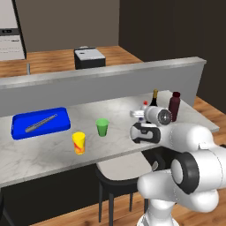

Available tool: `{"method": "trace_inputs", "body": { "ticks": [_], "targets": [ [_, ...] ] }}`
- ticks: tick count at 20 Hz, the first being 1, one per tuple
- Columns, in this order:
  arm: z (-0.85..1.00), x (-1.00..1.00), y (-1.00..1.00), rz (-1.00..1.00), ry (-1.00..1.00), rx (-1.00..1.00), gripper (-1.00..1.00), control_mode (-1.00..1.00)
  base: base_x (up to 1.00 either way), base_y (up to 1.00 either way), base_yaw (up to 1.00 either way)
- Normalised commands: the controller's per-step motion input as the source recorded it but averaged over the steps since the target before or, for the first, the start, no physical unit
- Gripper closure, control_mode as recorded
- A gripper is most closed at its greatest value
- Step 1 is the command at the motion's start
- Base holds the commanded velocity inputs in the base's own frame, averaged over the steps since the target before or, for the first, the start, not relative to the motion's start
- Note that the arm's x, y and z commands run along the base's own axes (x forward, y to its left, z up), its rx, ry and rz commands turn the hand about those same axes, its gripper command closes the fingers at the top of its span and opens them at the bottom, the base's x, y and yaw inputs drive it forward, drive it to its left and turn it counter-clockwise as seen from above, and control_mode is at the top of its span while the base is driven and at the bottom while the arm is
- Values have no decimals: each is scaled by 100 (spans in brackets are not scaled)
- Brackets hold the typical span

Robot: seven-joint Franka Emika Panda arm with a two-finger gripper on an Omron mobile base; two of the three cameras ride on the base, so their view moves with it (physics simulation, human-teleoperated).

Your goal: Place the drinks on the dining counter in a tight cluster.

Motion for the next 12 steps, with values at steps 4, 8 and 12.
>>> {"method": "trace_inputs", "body": {
  "ticks": [4, 8, 12],
  "targets": [
    [-5, 0, -13, 0, 0, 0, 100, -100, 0, 0, 0],
    [-1, 0, -1, 0, 0, 0, 100, -100, 0, 0, 0],
    [-2, 0, 4, 0, 0, 0, 100, -100, 0, 0, 0]
  ]
}}
